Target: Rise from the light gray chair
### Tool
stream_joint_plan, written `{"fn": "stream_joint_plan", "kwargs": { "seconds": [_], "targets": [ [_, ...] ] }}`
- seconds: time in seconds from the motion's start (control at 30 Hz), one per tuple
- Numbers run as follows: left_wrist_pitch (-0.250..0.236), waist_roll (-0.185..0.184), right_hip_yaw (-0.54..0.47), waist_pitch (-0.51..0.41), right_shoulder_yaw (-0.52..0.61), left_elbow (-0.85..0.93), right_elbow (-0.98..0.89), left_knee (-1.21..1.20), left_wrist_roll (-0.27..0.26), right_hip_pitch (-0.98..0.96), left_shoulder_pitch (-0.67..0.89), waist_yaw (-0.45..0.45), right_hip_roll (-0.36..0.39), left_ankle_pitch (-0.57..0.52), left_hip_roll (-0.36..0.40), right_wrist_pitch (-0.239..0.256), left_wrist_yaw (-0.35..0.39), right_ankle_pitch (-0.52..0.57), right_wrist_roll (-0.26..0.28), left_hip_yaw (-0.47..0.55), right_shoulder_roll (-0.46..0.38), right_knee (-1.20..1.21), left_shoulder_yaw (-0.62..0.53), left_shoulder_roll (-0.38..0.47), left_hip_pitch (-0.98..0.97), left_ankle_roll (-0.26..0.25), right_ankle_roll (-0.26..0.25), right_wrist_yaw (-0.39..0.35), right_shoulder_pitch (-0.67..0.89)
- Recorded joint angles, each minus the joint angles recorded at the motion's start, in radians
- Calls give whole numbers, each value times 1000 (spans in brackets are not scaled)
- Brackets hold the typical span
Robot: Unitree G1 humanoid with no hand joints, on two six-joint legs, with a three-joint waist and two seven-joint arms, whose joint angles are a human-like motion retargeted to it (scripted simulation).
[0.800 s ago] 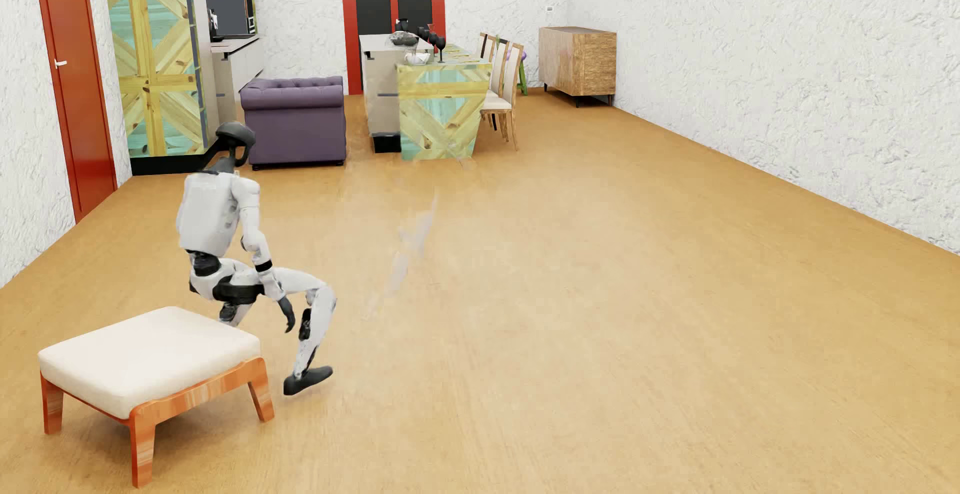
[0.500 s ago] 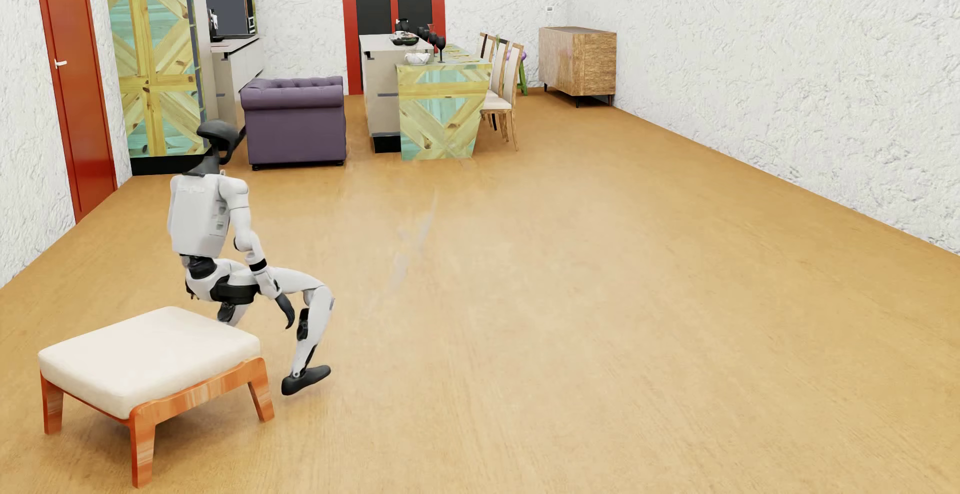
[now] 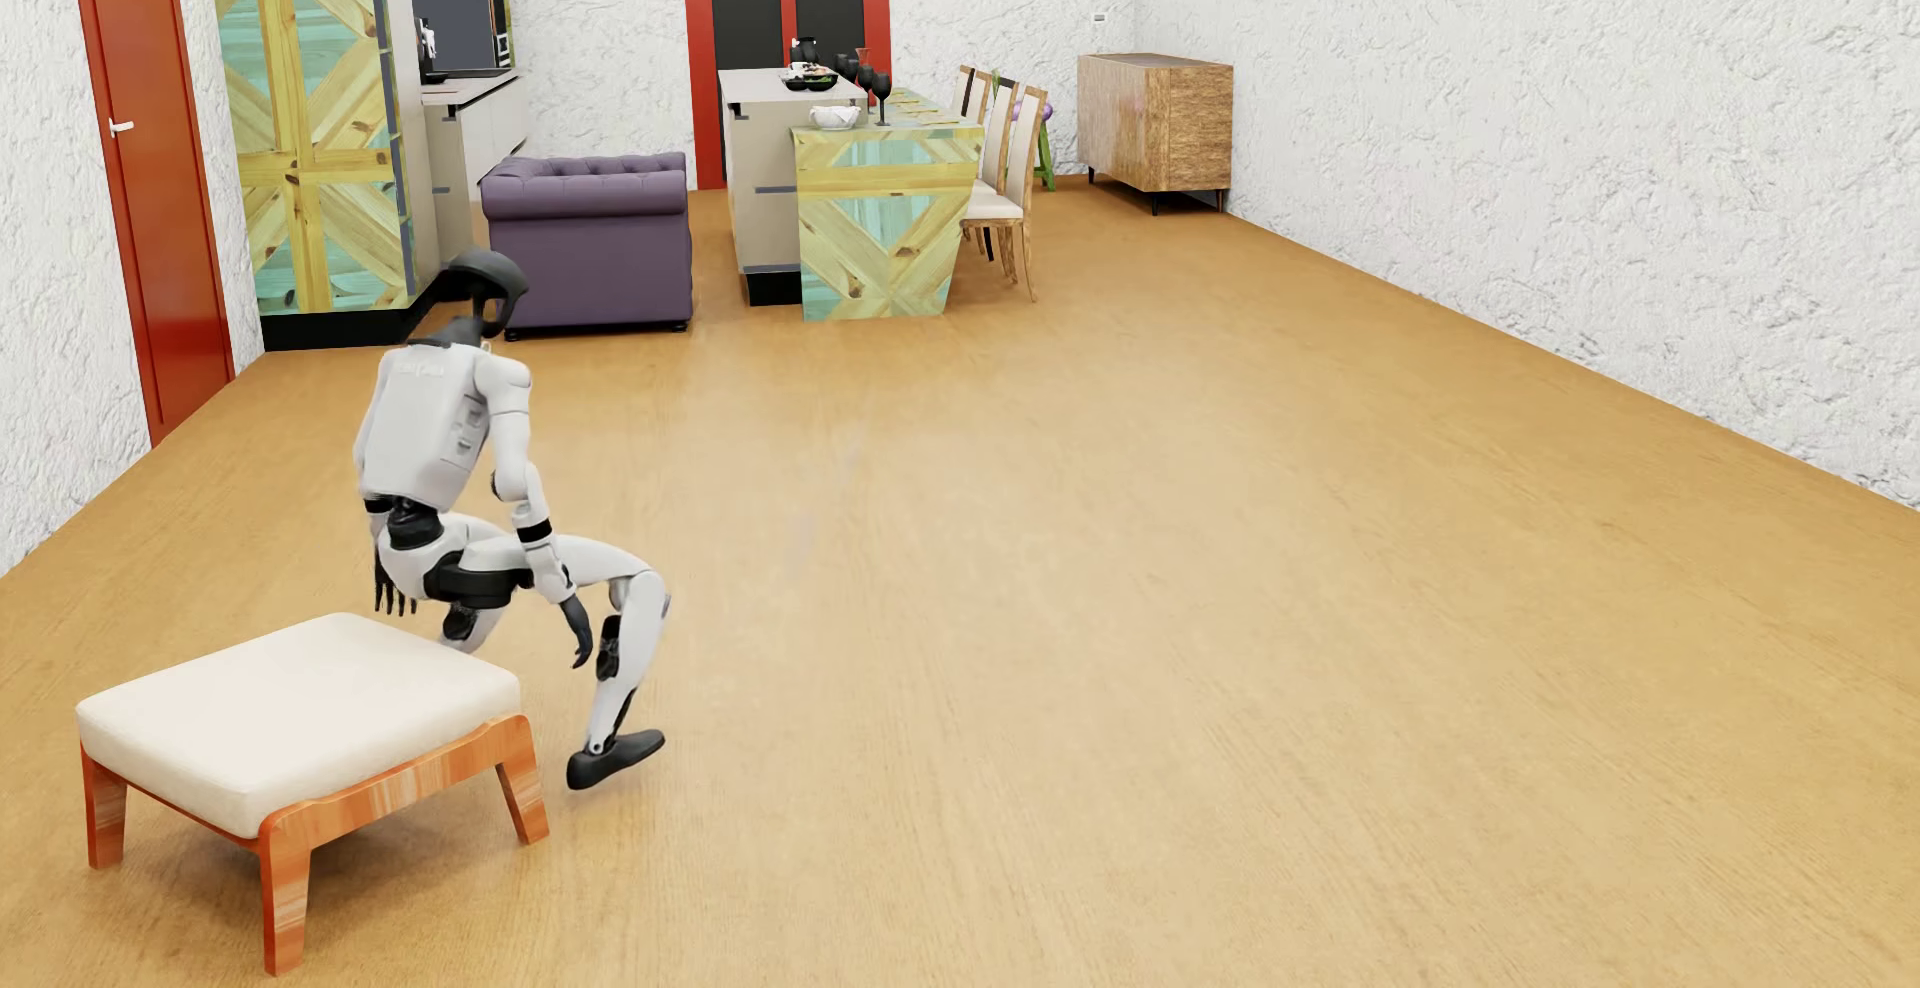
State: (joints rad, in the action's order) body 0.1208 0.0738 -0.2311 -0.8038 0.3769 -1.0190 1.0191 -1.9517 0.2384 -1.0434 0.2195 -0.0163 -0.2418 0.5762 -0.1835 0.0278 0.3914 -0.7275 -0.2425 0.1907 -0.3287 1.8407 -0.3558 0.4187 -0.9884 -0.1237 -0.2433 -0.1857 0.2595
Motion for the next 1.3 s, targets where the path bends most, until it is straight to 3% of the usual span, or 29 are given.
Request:
{"fn": "stream_joint_plan", "kwargs": {
  "seconds": [0.07,0.1,0.17,0.2,0.23,0.27,0.3,0.33,0.4,0.43,0.47,0.5,0.53,0.57,0.6,0.63,0.7,0.77,0.83,0.93,0.97,1.0,1.03,1.1,1.17,1.2,1.23,1.27,1.3],
  "targets": [
    [31,-1,2,17,13,-7,10,29,10,-30,-3,4,9,11,1,0,37,-1,3,1,-9,-34,2,-6,-33,-1,12,-11,14],
    [-12,-7,11,28,29,-11,25,53,-6,-25,-6,1,20,12,-4,9,4,3,8,-1,-9,-66,13,-6,-34,9,25,14,26],
    [19,-7,18,76,45,-50,31,114,-13,-9,-25,4,32,18,-13,11,52,21,33,-6,-10,-134,15,-13,-20,21,7,-4,40],
    [3,-18,34,85,46,-47,20,170,-28,33,-37,4,29,7,-4,-4,38,26,8,-15,-19,-193,1,-13,8,42,17,-2,50],
    [4,-28,64,103,52,-55,11,241,-43,82,-43,3,40,-13,5,11,40,35,28,-36,-27,-265,-3,-17,46,80,45,-4,63],
    [7,-35,81,122,50,-73,2,301,-45,140,-48,8,58,-17,-6,10,39,53,4,-42,-28,-340,7,-28,97,71,58,11,59],
    [24,-44,93,153,60,-80,-10,381,-53,195,-57,10,79,-34,-6,30,60,63,30,-54,-32,-434,2,-36,143,76,104,-7,62],
    [11,-50,96,184,63,-82,-14,468,-51,260,-65,10,91,-50,0,33,53,98,25,-62,-34,-534,1,-39,197,74,120,-6,57],
    [38,-71,124,248,47,-93,-36,664,-48,431,-89,14,121,-90,15,53,42,167,17,-99,-51,-749,-32,-44,347,103,180,12,7],
    [13,-59,104,302,39,-107,-50,759,-49,471,-89,7,118,-107,45,54,25,197,19,-104,-46,-827,-42,-48,395,107,197,2,-28],
    [17,-64,117,326,21,-129,-31,858,-54,579,-90,-5,126,-125,57,69,13,232,3,-116,-39,-912,-76,-44,495,120,226,26,-58],
    [13,-77,75,344,31,-150,-19,955,-63,631,-80,-7,135,-133,57,71,0,288,6,-135,-37,-917,-89,-65,606,122,198,25,-94],
    [25,-88,36,399,6,-161,-15,1042,-34,594,-72,-22,121,-169,87,70,-18,367,3,-130,-37,-867,-120,-80,643,144,153,34,-131],
    [22,-88,17,425,-6,-138,-14,1161,-36,593,-75,-34,128,-182,86,64,-18,384,5,-145,-27,-837,-110,-87,755,143,140,37,-170],
    [-52,-101,78,440,-18,-126,4,1238,7,586,-61,-52,123,-180,95,68,-35,375,-43,-185,-20,-831,-79,-115,825,136,147,25,-188],
    [-62,-97,95,451,-42,-78,8,1341,30,589,-57,-63,108,-195,98,57,-67,383,-58,-210,-5,-884,-86,-112,914,124,111,55,-221],
    [-92,-110,126,484,-59,1,39,1530,59,588,-33,-88,95,-221,97,61,-93,473,-61,-250,15,-1077,-110,-120,1072,113,98,67,-278],
    [-105,-111,147,515,-83,51,83,1666,91,593,9,-105,114,-241,105,65,-81,546,-71,-266,37,-1298,-161,-138,1200,111,153,94,-323],
    [-125,-99,170,539,-91,97,116,1852,90,619,65,-122,133,-272,123,69,-73,528,-72,-288,55,-1470,-190,-154,1371,90,264,96,-358],
    [-121,-105,190,596,-161,131,125,1861,93,617,95,-148,151,-309,97,59,-51,489,-61,-330,79,-1440,-221,-167,1452,75,313,95,-391],
    [-117,-111,173,598,-175,134,111,1838,87,608,89,-148,146,-344,89,63,-41,509,-48,-329,79,-1368,-236,-169,1469,73,295,83,-398],
    [-119,-136,169,605,-157,119,122,1723,83,621,69,-159,152,-371,55,83,-39,519,-36,-320,69,-1336,-226,-172,1436,48,251,82,-393],
    [-94,-140,190,614,-148,93,126,1573,94,662,34,-147,171,-411,46,73,-57,508,-40,-302,64,-1337,-208,-173,1392,38,271,91,-393],
    [-98,-145,213,607,-115,21,144,1184,72,816,-25,-98,217,-607,34,76,-91,473,-72,-257,24,-1427,-175,-180,1228,-20,341,125,-350],
    [-94,-127,234,583,-65,-51,164,891,64,997,-91,-50,230,-529,45,79,-132,437,-54,-234,-17,-1533,-124,-171,1076,-32,359,146,-270],
    [-73,-117,257,595,-8,-88,172,808,49,1073,-150,-27,235,-512,66,43,-118,416,-37,-216,-36,-1578,-103,-169,979,-29,365,140,-238],
    [-89,-105,256,565,16,-113,159,784,29,1164,-179,5,237,-466,81,66,-111,398,-30,-202,-54,-1626,-52,-165,915,-47,356,135,-181],
    [-70,-105,256,562,30,-151,150,788,48,1230,-217,31,243,-445,99,73,-127,384,-6,-172,-66,-1666,-12,-160,819,-61,360,126,-132],
    [-68,-99,265,579,34,-168,125,845,34,1292,-264,57,241,-452,120,57,-133,369,12,-140,-79,-1715,8,-150,717,-77,343,113,-93]
  ]
}}
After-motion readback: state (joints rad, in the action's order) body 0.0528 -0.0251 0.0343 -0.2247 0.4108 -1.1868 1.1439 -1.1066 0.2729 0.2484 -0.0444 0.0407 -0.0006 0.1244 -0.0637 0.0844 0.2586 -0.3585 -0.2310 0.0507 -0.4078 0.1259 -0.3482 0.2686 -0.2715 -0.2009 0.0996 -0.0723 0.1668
